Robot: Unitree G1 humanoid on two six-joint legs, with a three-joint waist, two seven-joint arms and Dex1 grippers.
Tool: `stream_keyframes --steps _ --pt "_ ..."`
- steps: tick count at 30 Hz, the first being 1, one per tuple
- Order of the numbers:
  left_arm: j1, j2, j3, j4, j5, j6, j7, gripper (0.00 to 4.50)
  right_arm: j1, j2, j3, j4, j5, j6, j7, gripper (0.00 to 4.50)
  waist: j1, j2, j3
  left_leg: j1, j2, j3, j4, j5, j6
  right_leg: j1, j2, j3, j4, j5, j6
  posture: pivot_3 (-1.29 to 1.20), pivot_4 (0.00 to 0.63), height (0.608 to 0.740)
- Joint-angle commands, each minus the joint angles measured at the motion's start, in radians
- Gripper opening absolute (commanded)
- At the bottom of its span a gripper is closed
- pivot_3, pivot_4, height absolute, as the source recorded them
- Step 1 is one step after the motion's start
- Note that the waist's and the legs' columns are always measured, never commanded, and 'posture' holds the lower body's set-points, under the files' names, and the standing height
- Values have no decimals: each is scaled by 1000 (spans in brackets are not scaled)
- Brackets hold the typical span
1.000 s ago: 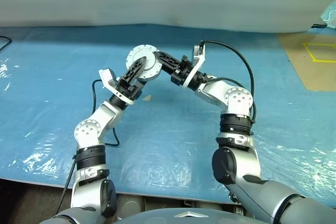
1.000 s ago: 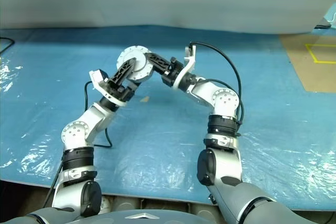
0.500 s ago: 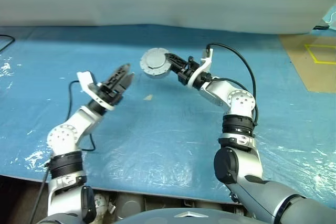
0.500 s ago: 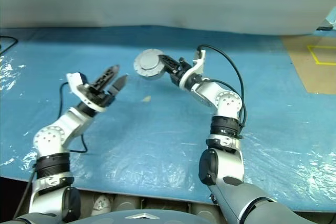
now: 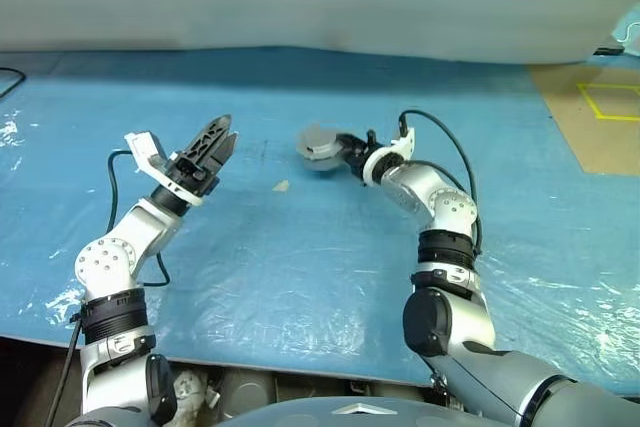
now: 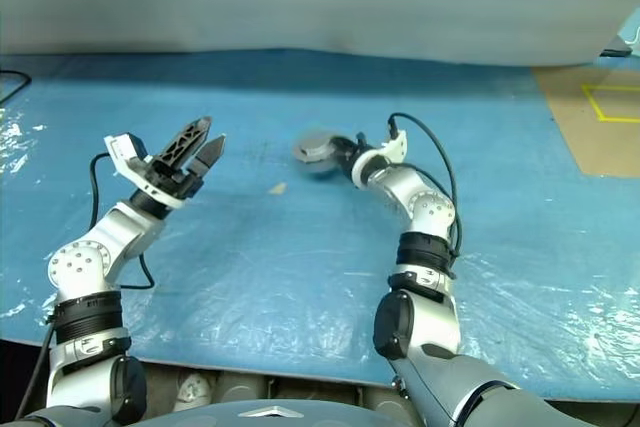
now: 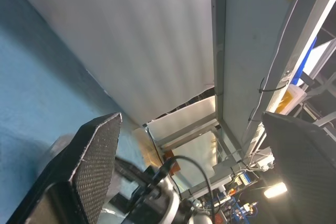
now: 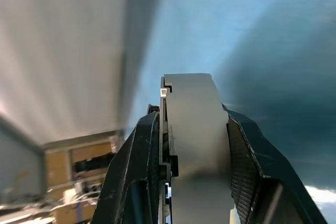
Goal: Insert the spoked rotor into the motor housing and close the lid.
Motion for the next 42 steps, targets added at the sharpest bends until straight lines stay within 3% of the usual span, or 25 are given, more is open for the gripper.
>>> stream_keyframes --steps 1,12,16,17,22,24,25,31,39,42 --pt "-28 17 1 -20 1 -12 -5 4470 14 -28 35 -31 -11 34 44 1328 0 0 0 0 0 0 0 0 0 0 0 0 0 0 0 0 150 740" --pt "-10 36 -57 -83 29 21 -32 4470 168 -127 218 -157 -127 114 215 1328 3 0 0 9 0 0 0 0 0 9 -1 1 0 0 1 0 150 740" --pt "69 123 -214 -166 215 -4 -156 4470 220 -176 286 -225 -176 110 301 1328 4 0 0 10 0 0 0 0 0 9 -1 1 -1 0 1 0 150 740" --pt "90 148 -260 -188 275 -34 -195 4500 231 -186 293 -234 -182 112 310 2054 5 0 0 10 0 0 -1 0 0 10 -1 1 -1 0 1 0 150 740" --pt "147 270 -457 -193 600 -266 -400 4500 249 -213 289 -268 -167 132 394 3644 4 0 0 11 0 0 -1 0 0 10 0 2 -3 0 2 0 150 740" --pt "141 290 -488 -160 672 -342 -458 4500 247 -214 280 -268 -165 146 400 4356 3 0 0 12 0 1 -1 0 0 10 0 2 -3 0 2 0 150 740" --pt "136 293 -491 -147 692 -369 -478 4500 247 -216 286 -274 -166 152 412 4477 3 0 0 12 0 1 -1 0 0 10 0 2 -3 0 2 0 150 740" --pt "114 308 -513 -65 847 -573 -583 4500 272 -248 324 -399 -191 117 516 4477 0 1 0 13 0 1 -1 0 0 11 -1 3 -3 0 1 0 150 740" --pt "88 272 -468 -39 827 -554 -581 4500 293 -368 412 -543 -353 -57 661 4477 0 1 0 11 0 2 -1 0 0 10 -1 3 -3 0 1 0 150 740" --pt "85 264 -467 -36 835 -562 -580 4500 303 -473 643 -597 -602 -200 744 4477 -5 1 0 12 0 2 -1 0 0 10 -1 3 -3 0 0 0 150 740"
